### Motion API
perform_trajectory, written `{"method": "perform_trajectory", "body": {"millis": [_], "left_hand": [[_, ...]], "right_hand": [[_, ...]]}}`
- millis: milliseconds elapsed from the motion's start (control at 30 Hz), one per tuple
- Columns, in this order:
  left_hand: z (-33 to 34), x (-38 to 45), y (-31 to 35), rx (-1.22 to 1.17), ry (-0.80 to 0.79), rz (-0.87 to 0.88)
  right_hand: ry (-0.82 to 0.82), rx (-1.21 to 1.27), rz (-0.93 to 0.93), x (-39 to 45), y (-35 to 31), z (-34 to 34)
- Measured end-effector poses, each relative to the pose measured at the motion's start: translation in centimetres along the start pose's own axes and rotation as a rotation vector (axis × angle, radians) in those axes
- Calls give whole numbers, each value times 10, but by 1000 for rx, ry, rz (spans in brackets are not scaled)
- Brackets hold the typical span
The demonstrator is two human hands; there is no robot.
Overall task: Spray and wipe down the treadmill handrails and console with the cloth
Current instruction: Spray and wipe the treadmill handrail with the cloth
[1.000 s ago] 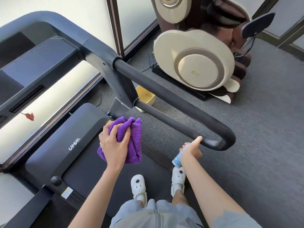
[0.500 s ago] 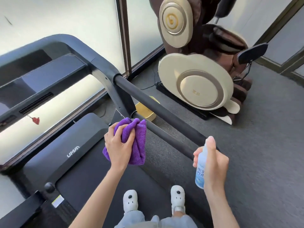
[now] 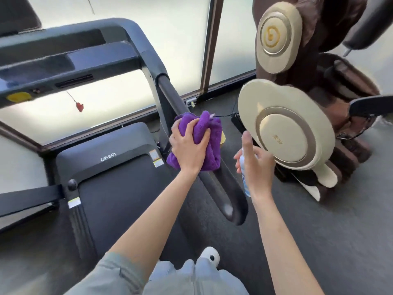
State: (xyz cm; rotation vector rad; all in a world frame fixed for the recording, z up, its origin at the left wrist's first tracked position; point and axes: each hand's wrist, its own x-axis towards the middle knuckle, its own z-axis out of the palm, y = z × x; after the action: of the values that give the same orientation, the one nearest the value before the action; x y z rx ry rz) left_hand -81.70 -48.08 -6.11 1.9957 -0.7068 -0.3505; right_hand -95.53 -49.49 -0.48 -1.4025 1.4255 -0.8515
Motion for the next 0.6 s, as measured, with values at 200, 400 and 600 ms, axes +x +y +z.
{"method": "perform_trajectory", "body": {"millis": [200,400,600], "left_hand": [[26,-62,4,-36,-77,-92],[24,-1,21,48,-70,-214],[18,75,19,144,-71,-245]], "right_hand": [[-85,33,1,6,16,-19],[-125,13,21,22,16,-6],[-126,9,35,44,12,12]]}}
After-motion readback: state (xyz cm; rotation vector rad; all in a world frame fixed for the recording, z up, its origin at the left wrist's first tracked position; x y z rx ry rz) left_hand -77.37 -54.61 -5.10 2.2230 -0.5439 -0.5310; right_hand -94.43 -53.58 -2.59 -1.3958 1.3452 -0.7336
